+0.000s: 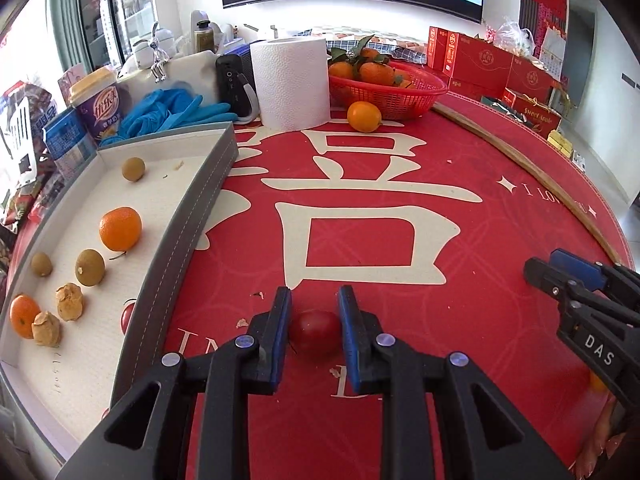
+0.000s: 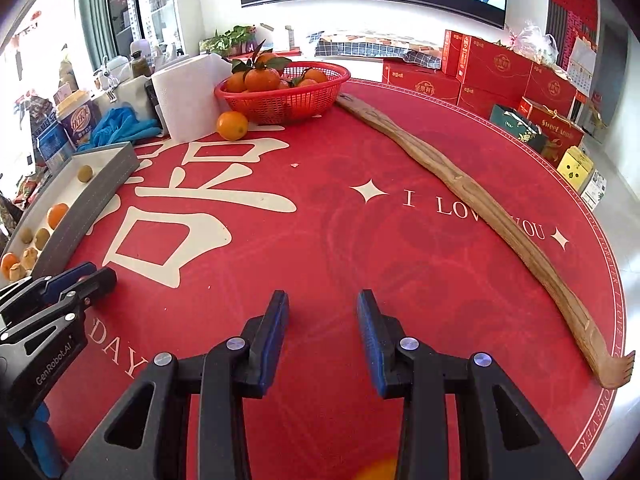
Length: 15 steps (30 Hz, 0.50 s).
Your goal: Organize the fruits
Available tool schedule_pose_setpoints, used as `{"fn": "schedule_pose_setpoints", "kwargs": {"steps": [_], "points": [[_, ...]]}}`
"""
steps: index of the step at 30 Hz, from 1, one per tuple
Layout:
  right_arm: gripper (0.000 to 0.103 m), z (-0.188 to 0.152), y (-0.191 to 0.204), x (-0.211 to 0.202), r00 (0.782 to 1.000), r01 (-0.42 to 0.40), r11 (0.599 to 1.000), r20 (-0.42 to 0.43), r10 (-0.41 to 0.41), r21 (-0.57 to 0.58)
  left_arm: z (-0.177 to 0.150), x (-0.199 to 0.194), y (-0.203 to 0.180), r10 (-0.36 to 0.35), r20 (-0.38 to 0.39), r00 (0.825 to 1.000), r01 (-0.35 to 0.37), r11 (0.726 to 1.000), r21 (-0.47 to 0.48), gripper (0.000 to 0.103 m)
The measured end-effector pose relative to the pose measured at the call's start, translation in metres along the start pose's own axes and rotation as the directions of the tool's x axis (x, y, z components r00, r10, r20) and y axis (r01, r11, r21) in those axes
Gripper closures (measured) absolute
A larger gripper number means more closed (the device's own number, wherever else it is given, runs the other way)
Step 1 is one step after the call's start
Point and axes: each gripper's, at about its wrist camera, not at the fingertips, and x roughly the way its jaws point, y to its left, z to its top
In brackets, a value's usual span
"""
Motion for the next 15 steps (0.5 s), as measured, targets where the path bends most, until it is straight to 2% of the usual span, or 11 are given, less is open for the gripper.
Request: {"fn": "schedule_pose_setpoints", "kwargs": {"steps": [15], "points": [[0.065,-0.0008,-0.0007,-0.001,1.0,-0.006,1.0,0.002,0.006,0.004,0.0001,0.0,-0.0001,0.0,0.0,1.0,0.0,1.0,0.0,0.077]]}}
